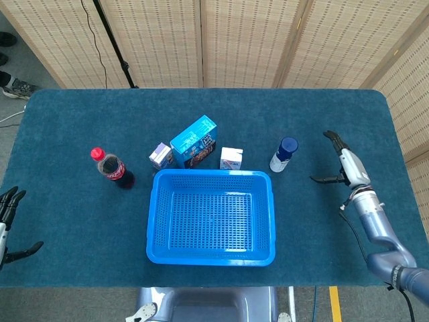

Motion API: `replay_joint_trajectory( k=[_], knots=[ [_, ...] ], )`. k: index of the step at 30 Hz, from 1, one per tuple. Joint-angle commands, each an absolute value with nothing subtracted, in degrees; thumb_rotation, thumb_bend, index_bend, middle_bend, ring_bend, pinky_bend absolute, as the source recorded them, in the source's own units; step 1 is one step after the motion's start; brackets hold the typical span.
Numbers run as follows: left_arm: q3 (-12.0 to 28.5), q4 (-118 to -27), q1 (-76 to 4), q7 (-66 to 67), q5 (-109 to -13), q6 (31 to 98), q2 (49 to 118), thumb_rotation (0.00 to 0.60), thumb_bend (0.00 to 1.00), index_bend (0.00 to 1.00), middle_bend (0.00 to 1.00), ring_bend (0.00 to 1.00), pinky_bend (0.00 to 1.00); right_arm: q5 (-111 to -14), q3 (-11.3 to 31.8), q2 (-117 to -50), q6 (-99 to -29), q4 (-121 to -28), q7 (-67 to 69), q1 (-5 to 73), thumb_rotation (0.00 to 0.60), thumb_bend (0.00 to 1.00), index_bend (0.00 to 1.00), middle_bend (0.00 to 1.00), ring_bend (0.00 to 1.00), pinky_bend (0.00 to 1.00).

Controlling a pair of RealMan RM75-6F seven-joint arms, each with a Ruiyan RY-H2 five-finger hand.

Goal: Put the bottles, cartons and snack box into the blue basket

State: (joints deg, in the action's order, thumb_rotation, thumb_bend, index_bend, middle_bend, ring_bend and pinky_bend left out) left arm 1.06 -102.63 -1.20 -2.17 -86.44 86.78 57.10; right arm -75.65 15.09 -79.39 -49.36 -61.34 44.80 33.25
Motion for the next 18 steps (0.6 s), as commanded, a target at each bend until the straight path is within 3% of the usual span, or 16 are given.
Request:
replay_joint_trajectory(
  k=[1,9,18],
  knots=[
    [1.26,-102.73,-1.2,-1.99,-86.03,86.83,57.12,0.6,0.02,0.0,0.0,0.0,0.0,-74.47,15.99,-81.22,-47.32,-59.47,45.9,34.88,0.6,0.0,0.0,0.0,0.0,0.02],
    [1.71,-102.94,-1.78,-1.53,-84.36,85.53,57.16,0.6,0.02,0.0,0.0,0.0,0.0,-72.11,17.64,-86.04,-40.43,-54.97,49.67,39.68,0.6,0.0,0.0,0.0,0.0,0.02],
    [2.23,-102.91,-2.13,-1.43,-82.89,84.87,57.07,0.6,0.02,0.0,0.0,0.0,0.0,-71.65,18.37,-90.51,-38.06,-50.4,54.05,41.76,0.6,0.0,0.0,0.0,0.0,0.02]
  ],
)
